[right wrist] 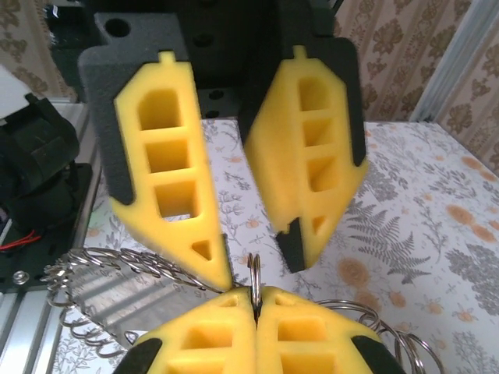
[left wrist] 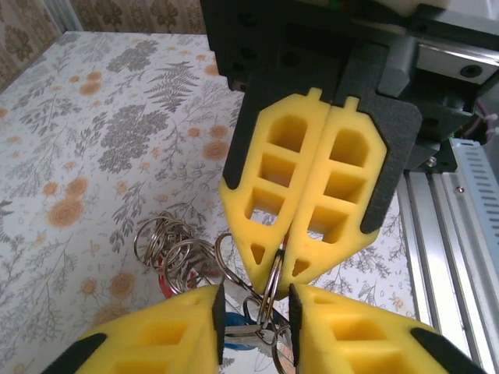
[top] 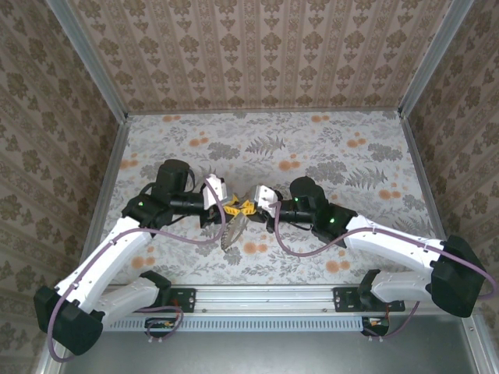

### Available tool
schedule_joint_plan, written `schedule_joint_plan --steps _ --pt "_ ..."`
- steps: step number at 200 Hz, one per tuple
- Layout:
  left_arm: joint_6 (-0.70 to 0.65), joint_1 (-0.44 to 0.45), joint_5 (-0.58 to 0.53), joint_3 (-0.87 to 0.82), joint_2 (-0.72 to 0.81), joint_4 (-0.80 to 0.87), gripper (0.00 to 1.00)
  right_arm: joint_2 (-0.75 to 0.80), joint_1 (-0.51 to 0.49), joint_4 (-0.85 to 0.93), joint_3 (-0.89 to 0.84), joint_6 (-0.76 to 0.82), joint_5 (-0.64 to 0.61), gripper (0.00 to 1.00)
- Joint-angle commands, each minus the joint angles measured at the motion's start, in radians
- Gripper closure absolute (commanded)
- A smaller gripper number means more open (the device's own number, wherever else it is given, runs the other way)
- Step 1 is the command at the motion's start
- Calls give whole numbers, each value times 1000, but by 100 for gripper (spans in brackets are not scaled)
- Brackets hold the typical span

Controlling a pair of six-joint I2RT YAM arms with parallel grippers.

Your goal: Put the keys on the keyring

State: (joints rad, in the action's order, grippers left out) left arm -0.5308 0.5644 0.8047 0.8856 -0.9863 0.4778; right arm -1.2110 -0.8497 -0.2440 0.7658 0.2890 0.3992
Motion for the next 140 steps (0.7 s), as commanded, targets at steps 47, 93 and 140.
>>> schedule_joint_plan --steps 47,93,140 --pt "-55 -55 123 -75 97 95 60 116 67 -115 -74 23 193 100" --pt "106 -45 153 -202 139 -116 60 151 101 -149 -92 20 277 100" --pt "157 38 76 -235 97 -266 57 135 106 -197 -92 -19 297 100"
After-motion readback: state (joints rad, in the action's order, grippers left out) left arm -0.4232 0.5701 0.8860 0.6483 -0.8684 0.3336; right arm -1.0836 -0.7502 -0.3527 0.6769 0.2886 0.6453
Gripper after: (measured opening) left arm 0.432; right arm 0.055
